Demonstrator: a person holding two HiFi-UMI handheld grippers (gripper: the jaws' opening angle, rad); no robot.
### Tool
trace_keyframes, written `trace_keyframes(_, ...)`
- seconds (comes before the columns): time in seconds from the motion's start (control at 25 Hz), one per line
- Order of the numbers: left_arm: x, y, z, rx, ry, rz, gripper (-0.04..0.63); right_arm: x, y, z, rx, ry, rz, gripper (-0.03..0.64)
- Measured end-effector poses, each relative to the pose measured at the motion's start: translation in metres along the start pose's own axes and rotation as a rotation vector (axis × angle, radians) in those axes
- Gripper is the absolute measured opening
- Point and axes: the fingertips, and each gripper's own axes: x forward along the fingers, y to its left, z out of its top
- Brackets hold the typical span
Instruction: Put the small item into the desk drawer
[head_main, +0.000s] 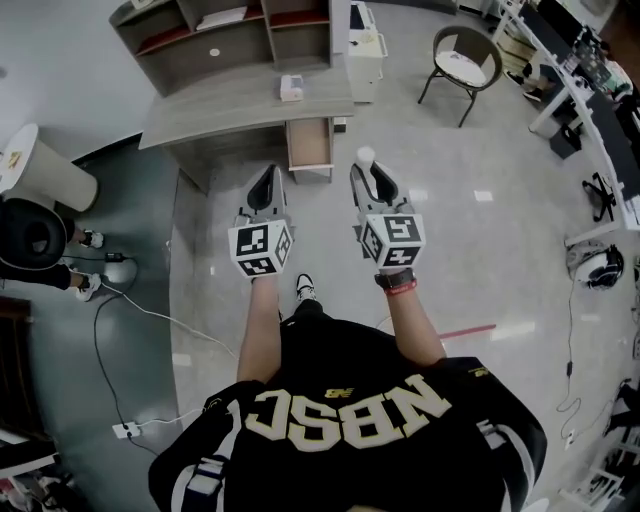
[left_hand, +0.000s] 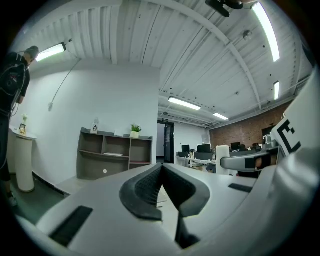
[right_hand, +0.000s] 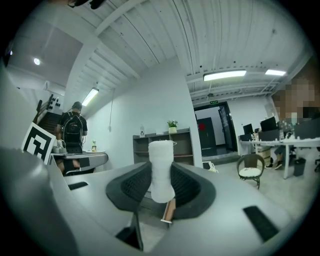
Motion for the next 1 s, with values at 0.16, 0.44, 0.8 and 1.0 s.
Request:
trace_keyframes(0.16, 0.041, 0.032, 0.009, -0.009, -0.017, -0.001, 0.014, 0.049, 0.002, 0.007, -0.013, 0.008, 0.007, 0.128)
trace_keyframes(0.44, 0.101, 0.079, -0.002, -0.031, -0.006, -0.025, 0.012, 0.125, 0.004, 0.006, -0.021, 0.031, 0.012, 0.127)
trace_keyframes(0.8, 0.148, 0.112, -0.038, -0.076, 0.053, -0.081, 0.012, 0.192, 0.005, -0.02, 0.002, 0.086, -0.012, 0.127)
trace_keyframes(1.0, 0.17, 0.113, -0.069, -0.103, 0.113, -0.094, 0.012, 0.214, -0.004, -0.043, 0.007, 0.144, -0.002, 0.127)
